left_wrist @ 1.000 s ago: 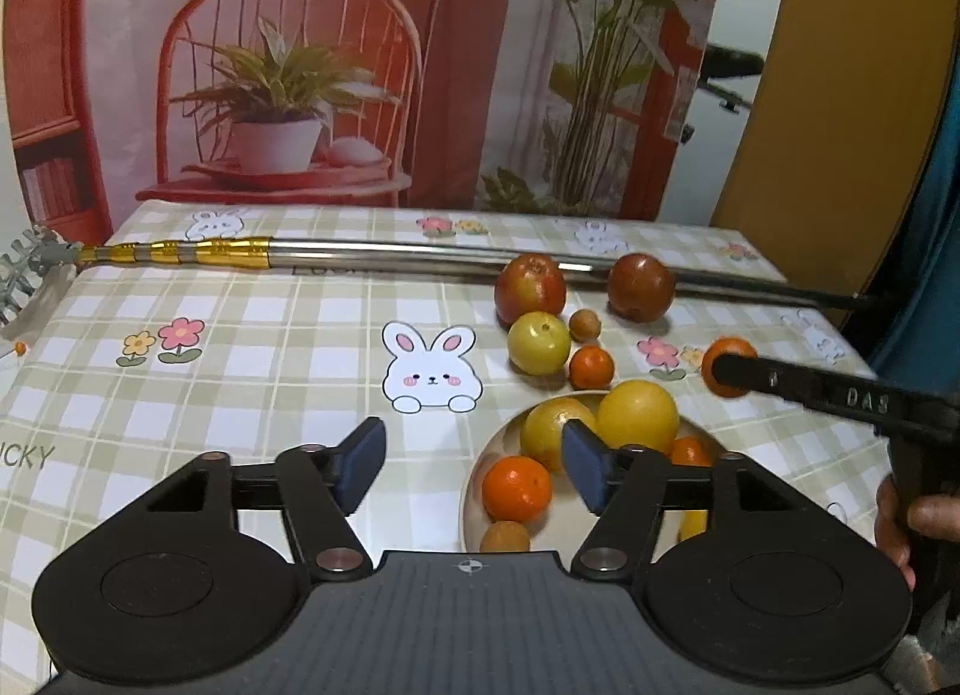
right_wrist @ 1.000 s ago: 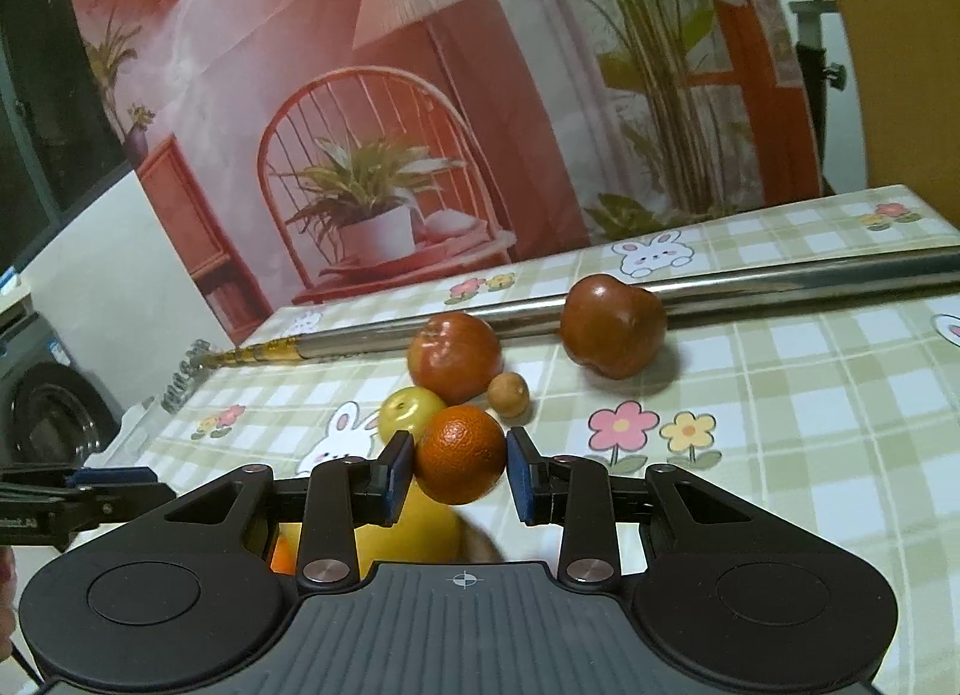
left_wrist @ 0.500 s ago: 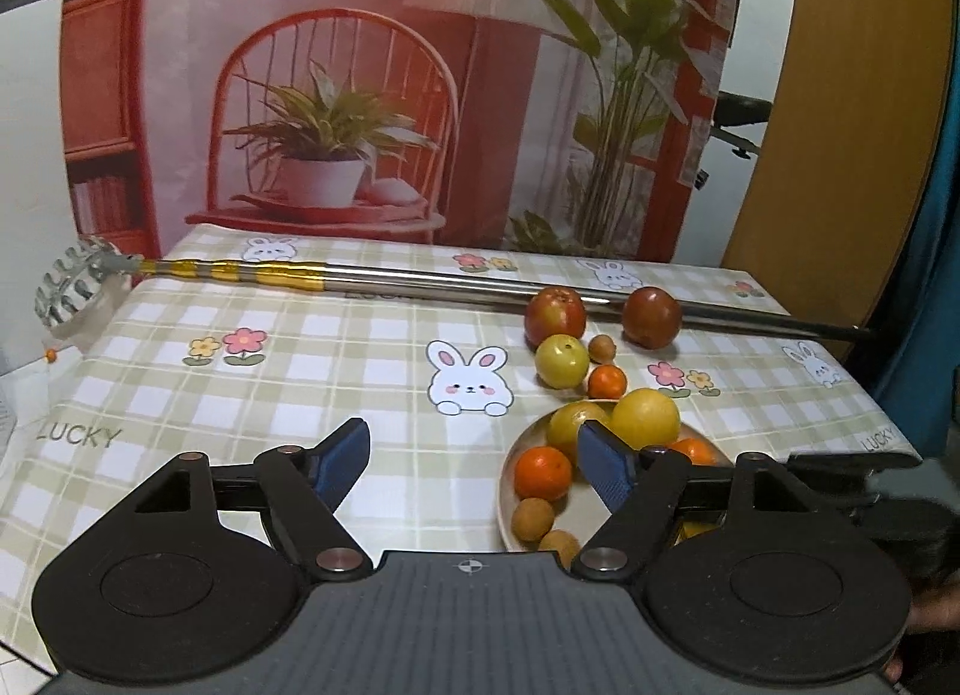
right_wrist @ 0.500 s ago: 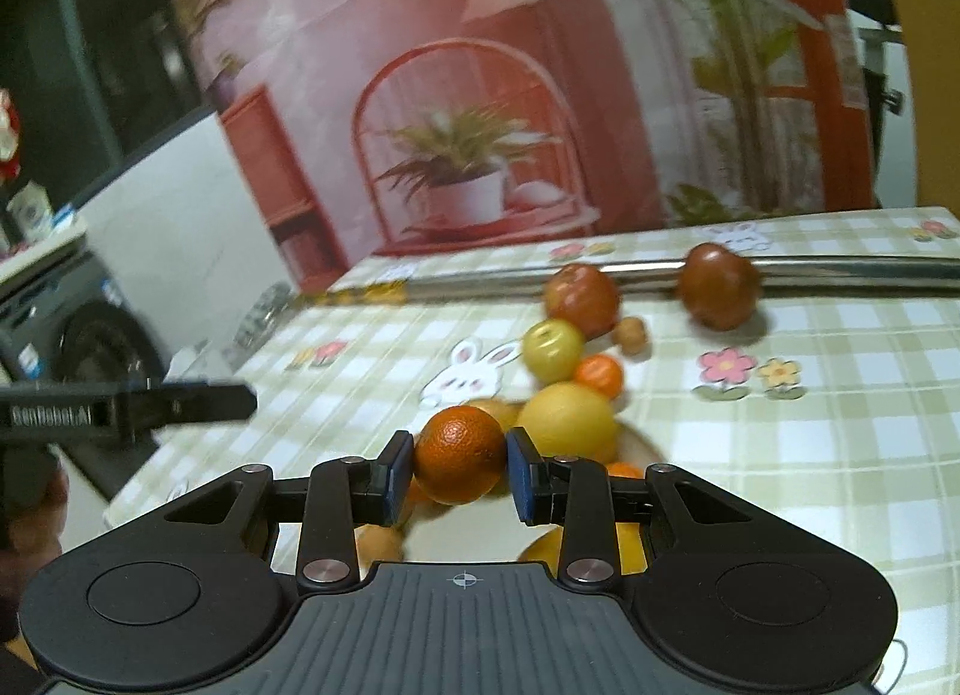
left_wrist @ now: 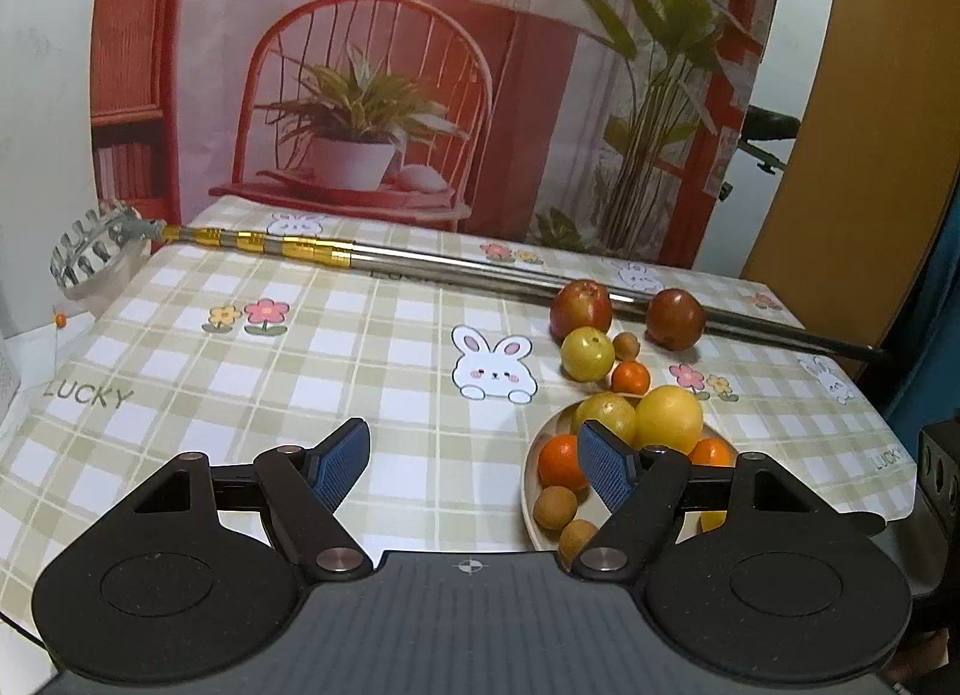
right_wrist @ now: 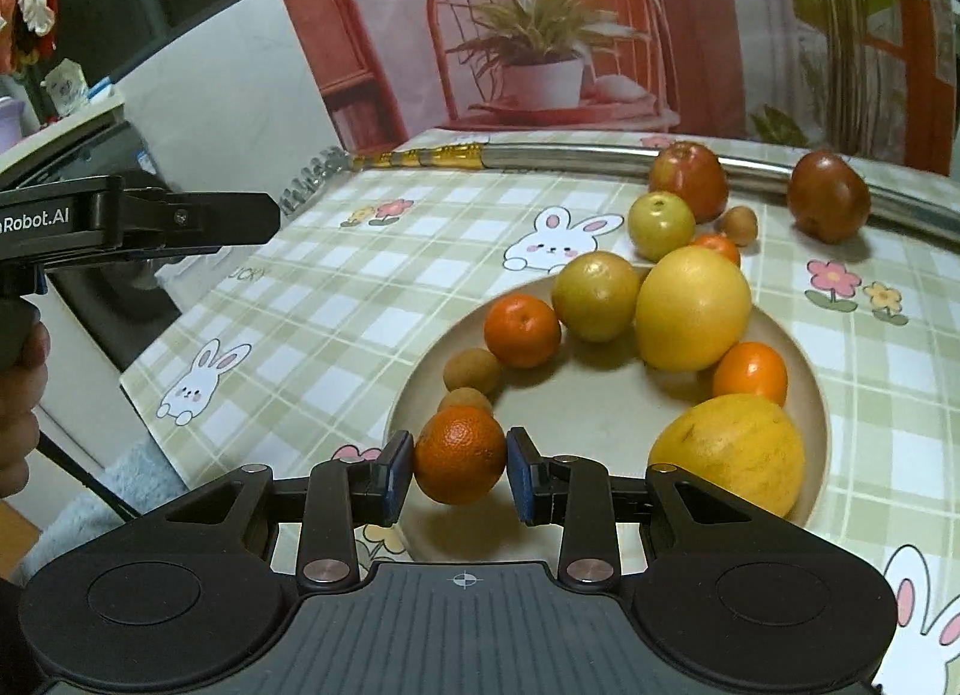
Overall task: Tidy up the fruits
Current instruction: 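Lower the tangerine onto the plate and open the right gripper, then grasp another tangerine with left gripper while right gripper moves toward a red apple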
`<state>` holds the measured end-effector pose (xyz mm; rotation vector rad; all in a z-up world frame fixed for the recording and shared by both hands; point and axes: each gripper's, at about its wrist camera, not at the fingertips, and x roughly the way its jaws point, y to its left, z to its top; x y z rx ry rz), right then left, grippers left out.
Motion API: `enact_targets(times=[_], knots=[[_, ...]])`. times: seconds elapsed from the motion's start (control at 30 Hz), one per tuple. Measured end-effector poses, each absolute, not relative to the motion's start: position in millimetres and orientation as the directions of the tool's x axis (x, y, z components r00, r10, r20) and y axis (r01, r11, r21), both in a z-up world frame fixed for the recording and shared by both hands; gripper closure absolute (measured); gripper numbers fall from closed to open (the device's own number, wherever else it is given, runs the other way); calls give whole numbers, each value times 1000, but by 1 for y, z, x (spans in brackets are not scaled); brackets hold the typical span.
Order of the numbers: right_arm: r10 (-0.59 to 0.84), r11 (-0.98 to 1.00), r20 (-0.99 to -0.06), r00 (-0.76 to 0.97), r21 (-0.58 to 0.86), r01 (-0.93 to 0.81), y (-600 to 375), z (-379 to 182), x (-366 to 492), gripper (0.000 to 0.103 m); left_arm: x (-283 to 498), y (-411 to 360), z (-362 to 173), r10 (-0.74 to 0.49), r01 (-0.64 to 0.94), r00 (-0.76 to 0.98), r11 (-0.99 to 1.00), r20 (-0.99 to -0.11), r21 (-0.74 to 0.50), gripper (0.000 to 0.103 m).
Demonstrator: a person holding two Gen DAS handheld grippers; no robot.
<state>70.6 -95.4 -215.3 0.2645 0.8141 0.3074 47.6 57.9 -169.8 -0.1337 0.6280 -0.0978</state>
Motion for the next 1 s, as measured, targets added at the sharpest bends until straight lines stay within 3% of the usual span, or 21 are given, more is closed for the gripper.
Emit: enact_targets(times=[0.23, 0.6, 1.0], knots=[[398, 910, -679, 617, 377, -172, -97, -226, 75, 71, 50, 56, -175, -132, 55, 791, 988, -598, -145, 25], [387, 913, -663, 641, 372, -166, -100, -222, 73, 61, 49, 54, -174, -124, 54, 790, 990, -600, -133, 25], [228, 968, -588, 776, 220, -117, -112, -197, 65, 52, 52, 56, -176, -111, 40, 786, 991, -609, -130, 25]])
